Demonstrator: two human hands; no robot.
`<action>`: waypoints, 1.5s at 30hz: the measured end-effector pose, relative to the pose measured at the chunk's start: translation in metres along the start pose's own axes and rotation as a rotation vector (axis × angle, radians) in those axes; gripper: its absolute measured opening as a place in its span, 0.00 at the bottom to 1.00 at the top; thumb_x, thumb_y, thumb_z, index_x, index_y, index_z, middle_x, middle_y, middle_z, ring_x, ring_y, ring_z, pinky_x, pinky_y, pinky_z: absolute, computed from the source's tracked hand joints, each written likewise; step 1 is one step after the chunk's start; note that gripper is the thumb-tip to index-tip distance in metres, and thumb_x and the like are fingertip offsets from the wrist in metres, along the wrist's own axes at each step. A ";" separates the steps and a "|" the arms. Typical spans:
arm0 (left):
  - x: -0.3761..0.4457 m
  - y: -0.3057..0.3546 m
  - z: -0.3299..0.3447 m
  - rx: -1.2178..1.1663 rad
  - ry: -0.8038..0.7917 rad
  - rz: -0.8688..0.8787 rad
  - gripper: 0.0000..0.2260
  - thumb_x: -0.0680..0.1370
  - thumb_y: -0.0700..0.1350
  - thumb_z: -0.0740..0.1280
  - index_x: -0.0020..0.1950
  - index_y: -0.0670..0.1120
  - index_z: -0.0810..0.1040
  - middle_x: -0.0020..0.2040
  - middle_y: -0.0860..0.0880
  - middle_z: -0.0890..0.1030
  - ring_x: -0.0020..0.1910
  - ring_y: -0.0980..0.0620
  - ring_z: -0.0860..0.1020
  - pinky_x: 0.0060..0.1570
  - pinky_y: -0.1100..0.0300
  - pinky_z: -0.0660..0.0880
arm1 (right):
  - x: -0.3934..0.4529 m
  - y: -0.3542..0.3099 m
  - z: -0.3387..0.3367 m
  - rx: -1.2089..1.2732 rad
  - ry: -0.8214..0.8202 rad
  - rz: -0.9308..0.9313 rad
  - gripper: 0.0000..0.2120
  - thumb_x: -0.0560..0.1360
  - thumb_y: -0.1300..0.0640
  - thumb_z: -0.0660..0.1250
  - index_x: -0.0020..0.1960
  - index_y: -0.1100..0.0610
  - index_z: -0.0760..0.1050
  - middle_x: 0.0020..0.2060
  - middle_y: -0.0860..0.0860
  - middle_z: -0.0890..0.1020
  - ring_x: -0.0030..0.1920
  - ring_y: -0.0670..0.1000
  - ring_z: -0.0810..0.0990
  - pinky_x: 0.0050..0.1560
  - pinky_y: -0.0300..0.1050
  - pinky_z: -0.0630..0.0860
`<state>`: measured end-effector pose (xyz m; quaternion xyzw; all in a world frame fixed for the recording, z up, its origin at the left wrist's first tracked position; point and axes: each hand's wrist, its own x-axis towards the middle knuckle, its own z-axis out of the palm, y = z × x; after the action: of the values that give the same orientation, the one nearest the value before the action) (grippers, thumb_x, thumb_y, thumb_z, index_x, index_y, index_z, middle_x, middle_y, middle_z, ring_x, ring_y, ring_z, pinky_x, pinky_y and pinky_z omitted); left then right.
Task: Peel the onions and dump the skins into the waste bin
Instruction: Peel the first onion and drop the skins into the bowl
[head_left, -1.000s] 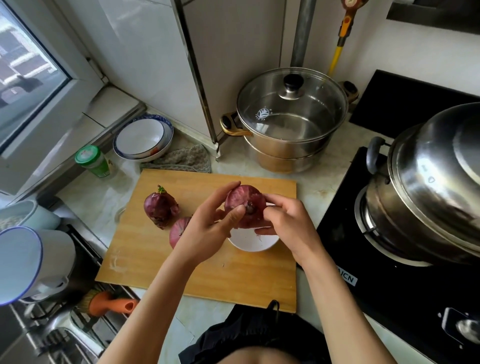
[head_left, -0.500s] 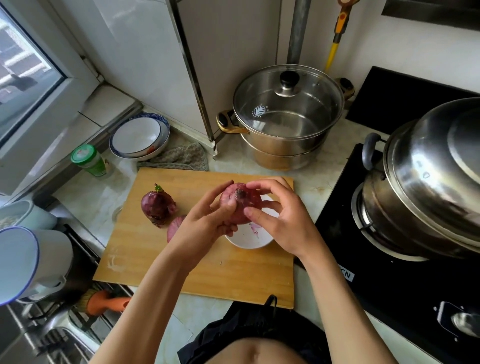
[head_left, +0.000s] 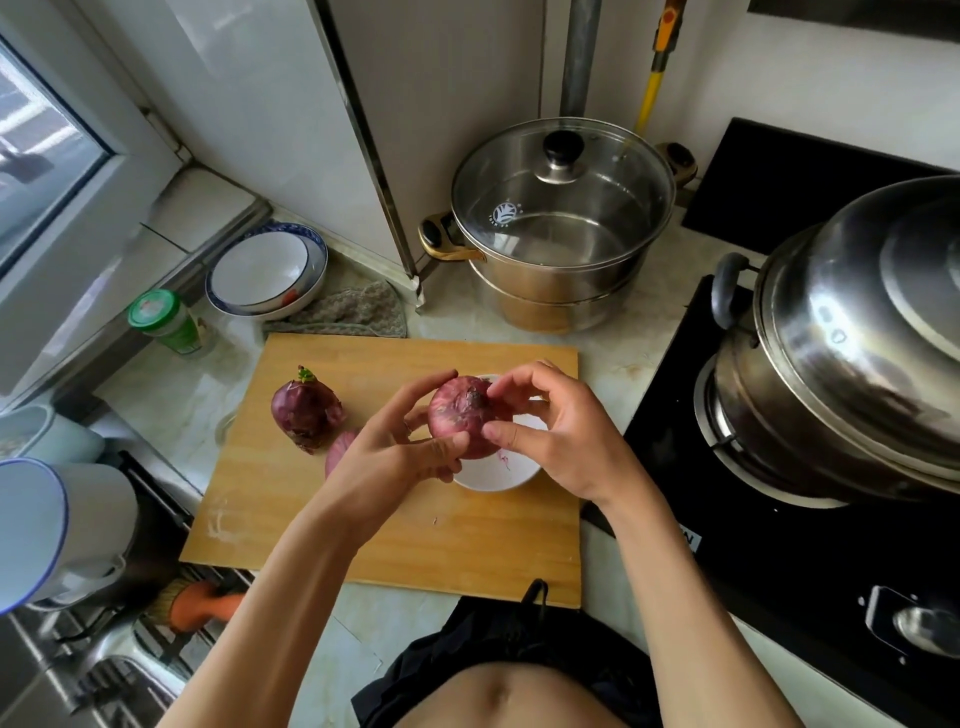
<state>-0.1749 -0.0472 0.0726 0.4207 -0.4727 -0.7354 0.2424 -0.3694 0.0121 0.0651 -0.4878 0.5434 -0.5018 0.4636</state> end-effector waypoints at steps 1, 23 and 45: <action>0.001 0.000 0.000 0.001 0.018 -0.001 0.32 0.68 0.38 0.76 0.71 0.52 0.77 0.60 0.40 0.80 0.40 0.49 0.79 0.38 0.57 0.77 | 0.000 0.000 0.001 -0.008 0.006 -0.004 0.13 0.70 0.65 0.76 0.49 0.51 0.78 0.49 0.47 0.78 0.48 0.40 0.78 0.56 0.37 0.75; 0.003 -0.002 0.000 -0.031 0.078 -0.060 0.31 0.67 0.40 0.78 0.69 0.52 0.78 0.57 0.38 0.80 0.37 0.47 0.78 0.37 0.58 0.78 | 0.006 0.002 0.006 -0.134 0.007 -0.013 0.14 0.73 0.64 0.73 0.56 0.54 0.78 0.46 0.47 0.79 0.49 0.42 0.78 0.58 0.42 0.77; 0.004 0.000 0.004 -0.032 0.077 -0.110 0.31 0.67 0.37 0.81 0.68 0.49 0.78 0.55 0.37 0.80 0.35 0.48 0.78 0.35 0.60 0.78 | 0.006 0.009 0.004 -0.133 0.079 -0.028 0.12 0.73 0.58 0.72 0.55 0.49 0.78 0.51 0.45 0.81 0.49 0.45 0.79 0.57 0.44 0.79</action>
<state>-0.1809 -0.0484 0.0718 0.4701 -0.4271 -0.7385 0.2262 -0.3669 0.0057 0.0559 -0.5048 0.5865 -0.4899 0.4014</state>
